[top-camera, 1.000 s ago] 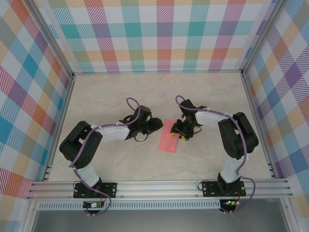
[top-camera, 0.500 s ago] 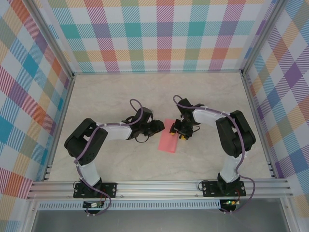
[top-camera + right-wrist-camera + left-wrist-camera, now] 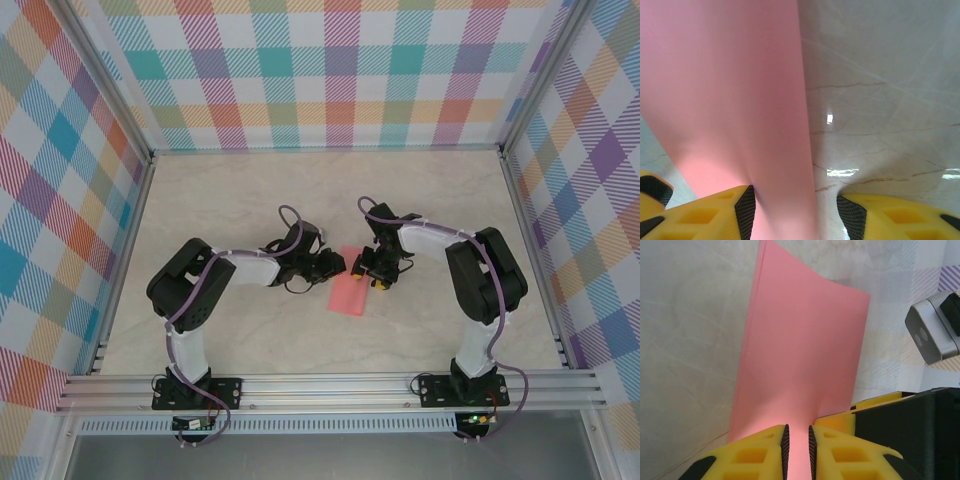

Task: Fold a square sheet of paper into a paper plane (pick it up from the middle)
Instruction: Hold the square sheet of paper at the center of the table.

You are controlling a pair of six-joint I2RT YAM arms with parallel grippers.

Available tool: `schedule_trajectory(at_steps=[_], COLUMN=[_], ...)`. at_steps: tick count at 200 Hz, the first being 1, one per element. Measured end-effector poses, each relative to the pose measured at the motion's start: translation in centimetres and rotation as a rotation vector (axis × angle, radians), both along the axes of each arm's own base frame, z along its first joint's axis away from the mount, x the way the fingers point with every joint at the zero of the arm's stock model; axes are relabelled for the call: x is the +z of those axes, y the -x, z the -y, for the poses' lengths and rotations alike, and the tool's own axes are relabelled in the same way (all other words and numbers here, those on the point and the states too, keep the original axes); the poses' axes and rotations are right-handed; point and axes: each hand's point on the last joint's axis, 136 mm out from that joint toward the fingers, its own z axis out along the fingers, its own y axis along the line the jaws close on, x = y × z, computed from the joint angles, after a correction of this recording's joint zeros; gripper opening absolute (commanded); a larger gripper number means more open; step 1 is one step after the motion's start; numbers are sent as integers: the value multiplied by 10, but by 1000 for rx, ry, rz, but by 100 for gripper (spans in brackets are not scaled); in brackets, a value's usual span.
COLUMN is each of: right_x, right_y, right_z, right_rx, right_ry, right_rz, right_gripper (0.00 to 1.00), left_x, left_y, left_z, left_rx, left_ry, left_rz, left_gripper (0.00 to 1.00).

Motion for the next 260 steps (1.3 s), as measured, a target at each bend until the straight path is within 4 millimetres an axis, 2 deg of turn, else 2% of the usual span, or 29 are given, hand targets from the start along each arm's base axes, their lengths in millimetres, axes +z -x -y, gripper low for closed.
schedule_trajectory(at_steps=[62, 83, 108, 172, 200, 218, 236, 251, 260], right_x=[0, -1, 0, 3, 18, 22, 39, 63, 77], right_y=[0, 0, 0, 0, -4, -2, -1, -6, -11], right_z=[0, 0, 0, -1, -7, -4, -1, -5, -8], right_rx=[0, 0, 0, 9, 29, 39, 39, 35, 32], right_ry=[1, 1, 2, 7, -20, -8, -18, -62, -101], right_rz=[-2, -3, -3, 13, 100, 138, 192, 268, 321], right_gripper=[54, 54, 54, 54, 59, 63, 64, 59, 52], left_x=[2, -4, -20, -22, -23, -24, -24, -24, -25], left_y=[-5, -4, 1, -1, -1, 0, 0, 0, 0], left_z=[6, 5, 1, 2, 1, 1, 0, 0, 0], left_rx=[-39, -49, -58, -81, -88, -91, -95, -98, -97], left_ry=[-26, -45, -85, -120, -125, -128, -134, -136, -137], left_rz=[10, 0, -42, -49, -43, -42, -35, -32, -32], left_gripper=[9, 7, 4, 0, 0, 0, 0, 0, 0])
